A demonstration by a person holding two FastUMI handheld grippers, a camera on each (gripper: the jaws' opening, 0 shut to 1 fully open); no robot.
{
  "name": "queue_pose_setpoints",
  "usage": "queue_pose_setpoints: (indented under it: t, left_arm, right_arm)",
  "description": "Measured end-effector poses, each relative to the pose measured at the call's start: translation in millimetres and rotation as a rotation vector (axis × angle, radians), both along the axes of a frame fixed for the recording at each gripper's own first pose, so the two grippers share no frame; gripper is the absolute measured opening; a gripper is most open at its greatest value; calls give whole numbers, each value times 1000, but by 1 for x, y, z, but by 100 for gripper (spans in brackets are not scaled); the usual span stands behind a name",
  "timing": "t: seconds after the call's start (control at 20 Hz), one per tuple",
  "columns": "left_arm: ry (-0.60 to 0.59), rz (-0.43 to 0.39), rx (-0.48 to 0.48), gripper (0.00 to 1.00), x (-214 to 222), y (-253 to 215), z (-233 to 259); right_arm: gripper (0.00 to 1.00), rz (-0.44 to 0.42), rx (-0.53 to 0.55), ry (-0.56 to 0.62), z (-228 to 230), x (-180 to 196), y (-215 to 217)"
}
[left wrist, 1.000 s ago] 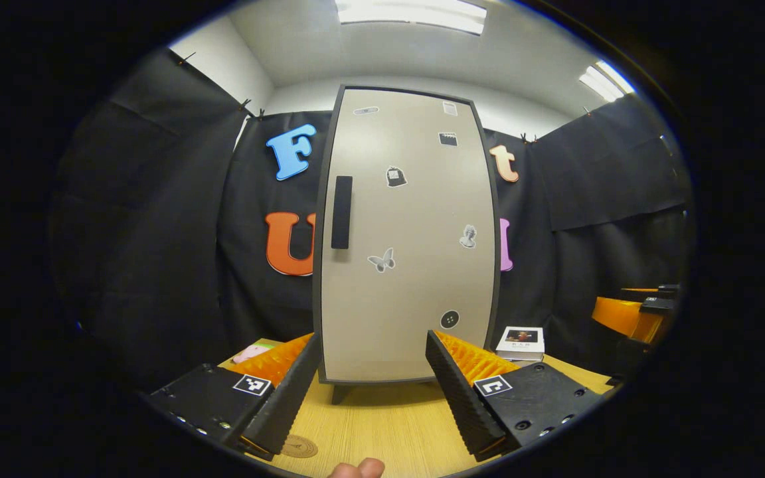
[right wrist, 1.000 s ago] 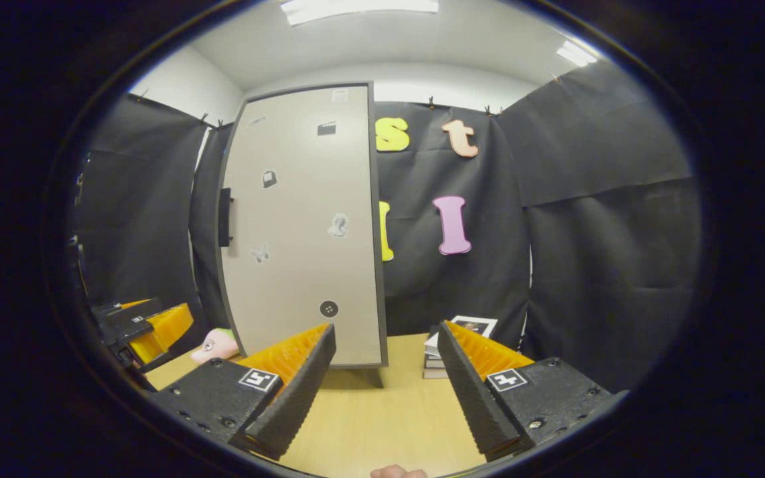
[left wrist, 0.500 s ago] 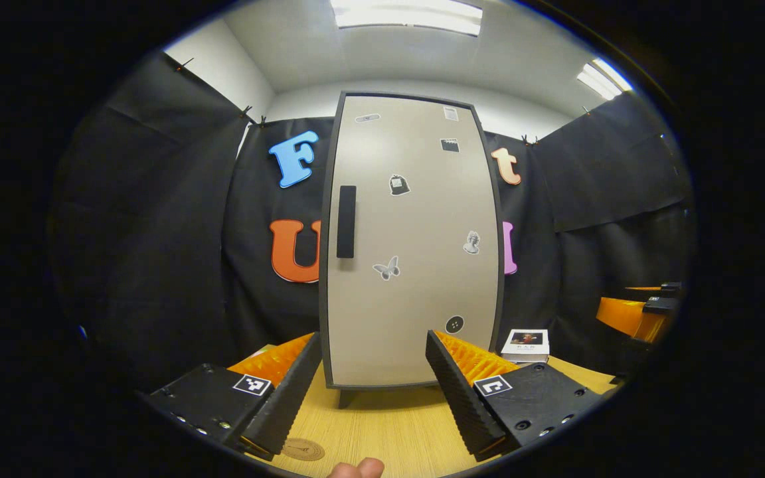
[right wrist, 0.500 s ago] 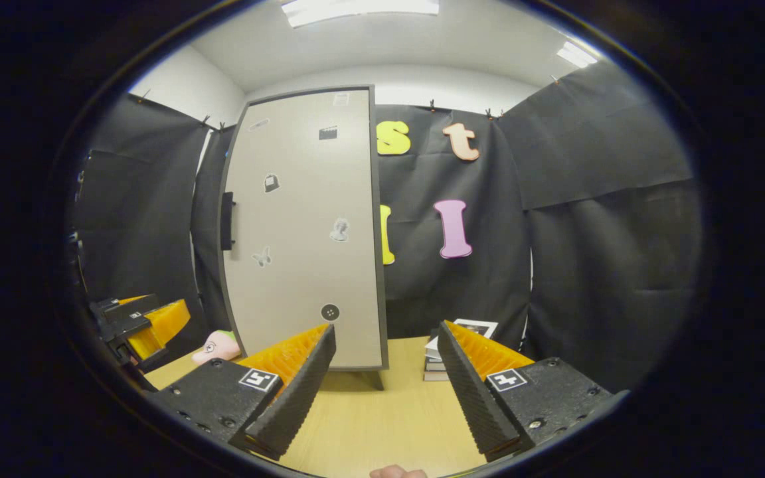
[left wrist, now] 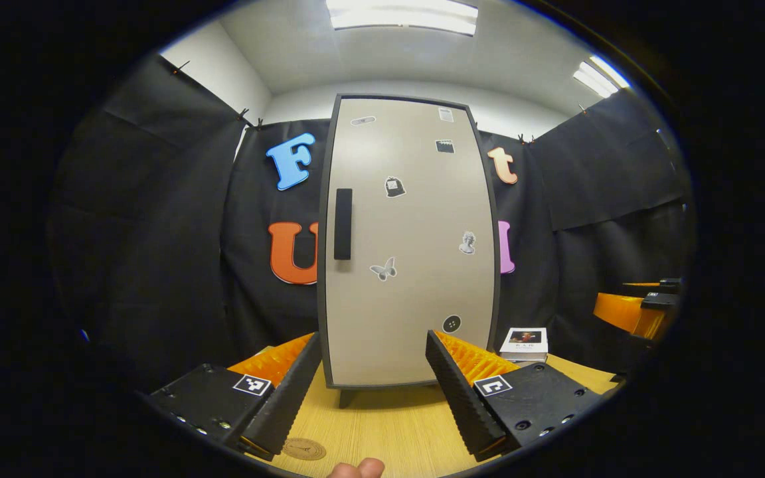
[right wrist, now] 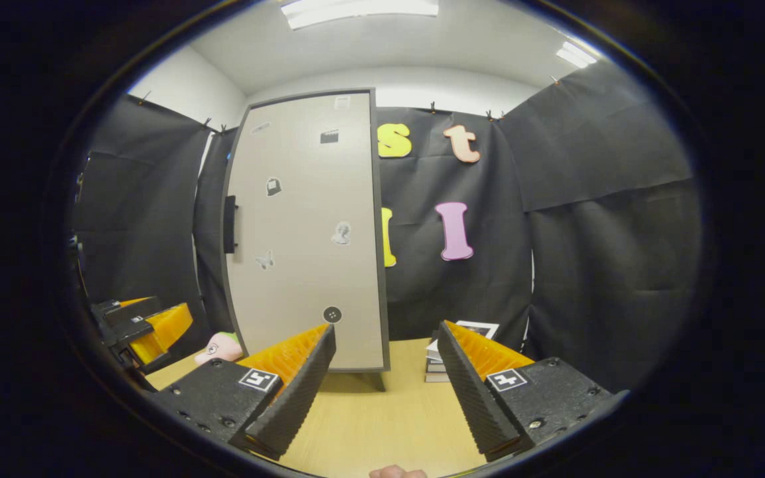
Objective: Open the cabinet door with the right hand, grasp the bottle in the cabinet with the left hand and place it on the coaster, then close the cabinet door with the right hand.
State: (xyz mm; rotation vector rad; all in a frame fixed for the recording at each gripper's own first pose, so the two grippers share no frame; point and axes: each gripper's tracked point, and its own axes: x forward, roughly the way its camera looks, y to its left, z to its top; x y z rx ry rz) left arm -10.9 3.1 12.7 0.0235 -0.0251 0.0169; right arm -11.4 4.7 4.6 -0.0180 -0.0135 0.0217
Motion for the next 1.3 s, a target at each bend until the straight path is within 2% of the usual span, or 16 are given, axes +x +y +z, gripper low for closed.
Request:
queue_pose_setpoints:
  t: [0.35, 0.6, 0.95, 1.3]
  left_arm:
    - [-1, 8, -3, 95, -5, 2, 1]
    - [6, 8, -1, 95, -11, 0, -1]
    - [14, 19, 6, 95, -17, 6, -5]
    - [27, -15, 19, 95, -22, -3, -12]
  right_arm:
    - [99, 43, -12, -6, 12, 3, 10]
    - [99, 122, -25, -23, 32, 17, 33]
    - [99, 261, -60, -46, 69, 50, 84]
    - [99, 418, -73, -56, 92, 89, 162]
